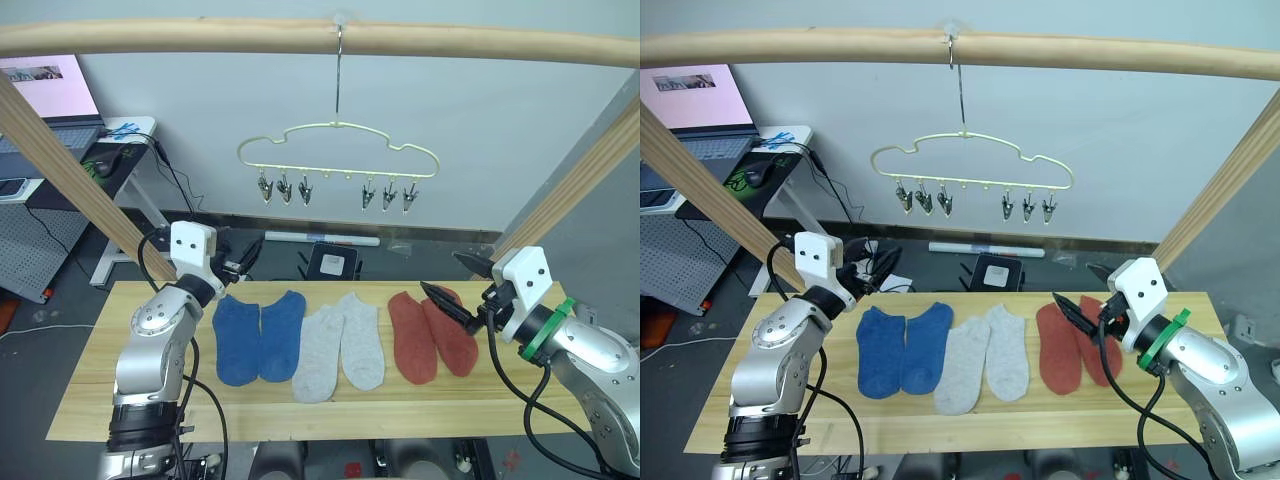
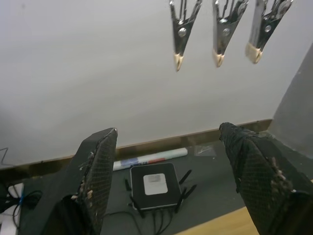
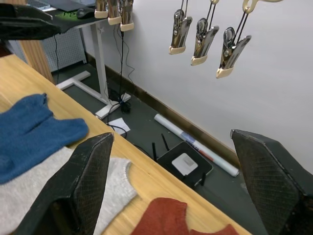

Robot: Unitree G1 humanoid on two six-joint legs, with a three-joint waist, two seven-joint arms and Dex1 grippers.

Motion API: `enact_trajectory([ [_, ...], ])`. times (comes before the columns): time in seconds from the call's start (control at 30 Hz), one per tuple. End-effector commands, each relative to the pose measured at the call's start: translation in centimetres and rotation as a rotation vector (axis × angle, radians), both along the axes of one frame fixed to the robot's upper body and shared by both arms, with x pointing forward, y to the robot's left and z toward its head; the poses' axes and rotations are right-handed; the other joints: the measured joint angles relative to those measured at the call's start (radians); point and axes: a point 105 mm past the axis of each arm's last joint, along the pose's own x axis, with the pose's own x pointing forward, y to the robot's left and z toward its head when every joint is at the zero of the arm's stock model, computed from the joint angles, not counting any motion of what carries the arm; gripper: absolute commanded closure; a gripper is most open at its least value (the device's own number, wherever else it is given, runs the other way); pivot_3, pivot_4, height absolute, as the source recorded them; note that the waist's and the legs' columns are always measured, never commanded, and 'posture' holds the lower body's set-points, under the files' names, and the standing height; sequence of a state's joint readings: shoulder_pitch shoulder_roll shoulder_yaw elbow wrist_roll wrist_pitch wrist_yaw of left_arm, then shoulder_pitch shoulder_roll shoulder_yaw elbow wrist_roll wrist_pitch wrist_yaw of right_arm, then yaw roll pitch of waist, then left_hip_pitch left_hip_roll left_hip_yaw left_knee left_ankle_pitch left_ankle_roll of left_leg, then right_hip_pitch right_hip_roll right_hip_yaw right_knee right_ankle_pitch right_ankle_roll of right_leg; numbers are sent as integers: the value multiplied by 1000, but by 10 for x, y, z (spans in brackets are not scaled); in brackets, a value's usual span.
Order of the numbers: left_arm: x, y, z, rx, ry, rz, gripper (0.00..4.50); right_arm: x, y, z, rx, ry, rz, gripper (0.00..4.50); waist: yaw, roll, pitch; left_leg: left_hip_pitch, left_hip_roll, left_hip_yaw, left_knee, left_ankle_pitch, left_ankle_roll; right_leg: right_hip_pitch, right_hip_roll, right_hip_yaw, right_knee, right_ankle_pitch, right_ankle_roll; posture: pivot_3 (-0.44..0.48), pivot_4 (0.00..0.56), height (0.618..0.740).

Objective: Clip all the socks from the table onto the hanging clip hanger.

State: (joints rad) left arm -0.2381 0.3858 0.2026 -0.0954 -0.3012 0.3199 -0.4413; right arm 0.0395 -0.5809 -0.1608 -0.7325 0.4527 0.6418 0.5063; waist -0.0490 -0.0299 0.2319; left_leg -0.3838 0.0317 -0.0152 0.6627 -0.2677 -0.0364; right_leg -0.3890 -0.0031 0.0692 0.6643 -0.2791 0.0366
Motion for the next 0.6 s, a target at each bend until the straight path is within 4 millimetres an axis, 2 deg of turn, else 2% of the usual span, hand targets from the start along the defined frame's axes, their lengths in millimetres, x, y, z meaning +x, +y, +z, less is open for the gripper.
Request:
enact_trajectory([
  [0.03,6,0,15,-2,-44,-11,917,-5,9,14,5,-53,25,503,-3,0,6,0,0,0,0,0,0,0,0,0,0,0,0,-120,273,740],
  [0.47,27,-9,42,-27,-148,-35,917,-9,30,31,14,-87,108,503,-11,-3,24,-4,0,-3,0,0,0,-2,0,-3,-1,0,0,-134,277,740],
  [0.5,28,-10,42,-26,-150,-35,1283,-9,30,32,13,-86,108,503,-11,-3,24,-6,0,-4,0,0,0,-3,0,-3,-1,0,0,-135,277,740],
  [0.57,30,-10,42,-26,-151,-35,1666,-9,31,32,12,-86,107,503,-11,-3,24,-10,0,-4,0,0,0,-7,-1,-4,-1,0,0,-136,278,740],
  [0.6,30,-10,42,-27,-152,-36,1666,-9,31,33,12,-86,107,503,-11,-3,24,-13,0,-5,0,0,0,-10,-1,-4,0,0,0,-136,278,740],
])
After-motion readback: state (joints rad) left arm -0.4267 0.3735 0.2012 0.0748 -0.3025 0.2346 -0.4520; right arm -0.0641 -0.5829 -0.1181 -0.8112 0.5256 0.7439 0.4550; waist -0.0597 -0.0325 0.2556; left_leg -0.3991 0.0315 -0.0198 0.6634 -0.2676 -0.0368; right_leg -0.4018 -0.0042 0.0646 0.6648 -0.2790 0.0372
